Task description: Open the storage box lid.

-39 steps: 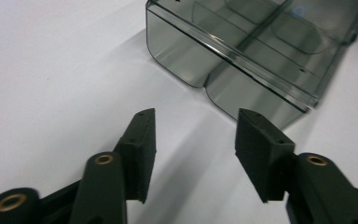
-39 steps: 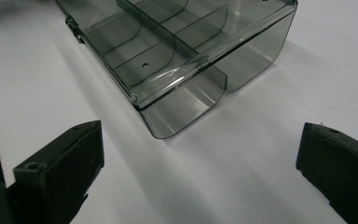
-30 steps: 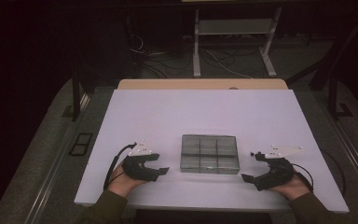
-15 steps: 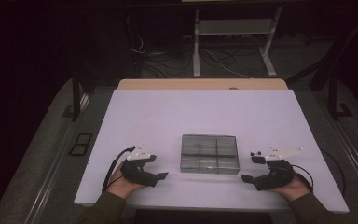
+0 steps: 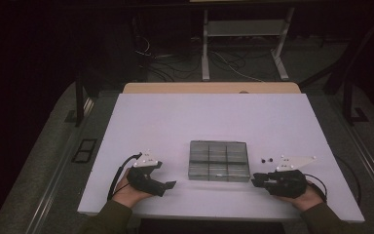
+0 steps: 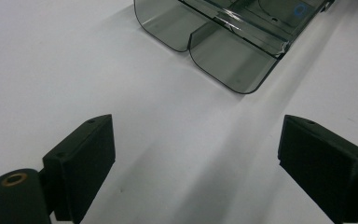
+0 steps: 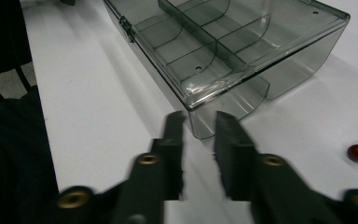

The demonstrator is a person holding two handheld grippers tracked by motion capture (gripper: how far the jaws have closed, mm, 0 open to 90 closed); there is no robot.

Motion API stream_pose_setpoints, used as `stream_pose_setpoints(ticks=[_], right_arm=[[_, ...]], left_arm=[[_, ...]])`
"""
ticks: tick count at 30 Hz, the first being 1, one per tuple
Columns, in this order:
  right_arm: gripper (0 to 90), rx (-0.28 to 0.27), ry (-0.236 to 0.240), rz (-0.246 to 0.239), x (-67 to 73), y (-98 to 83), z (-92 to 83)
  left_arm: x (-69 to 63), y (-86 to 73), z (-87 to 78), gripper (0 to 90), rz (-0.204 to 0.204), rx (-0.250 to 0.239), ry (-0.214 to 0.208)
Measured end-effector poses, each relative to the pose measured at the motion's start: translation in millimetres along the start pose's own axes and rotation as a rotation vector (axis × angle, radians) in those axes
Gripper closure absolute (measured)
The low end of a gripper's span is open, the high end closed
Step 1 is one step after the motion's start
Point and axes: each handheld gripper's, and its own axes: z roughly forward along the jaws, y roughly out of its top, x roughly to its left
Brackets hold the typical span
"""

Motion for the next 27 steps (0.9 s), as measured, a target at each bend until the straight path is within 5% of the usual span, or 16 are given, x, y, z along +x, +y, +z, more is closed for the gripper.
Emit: stream_pose_setpoints(ticks=[4,27], right_arm=[[88.9,0.005,0.018,-0.008,0.0,0.0,-0.2],[89.0,0.0,0.037,-0.021,-0.4,4.0,4.7]], left_arm=[[-0.6,-0.3,1.3,9.3,0.001,-0.002,-0.008],[-3.9,1.3,3.0,14.1,0.011,0.002,-0.036]])
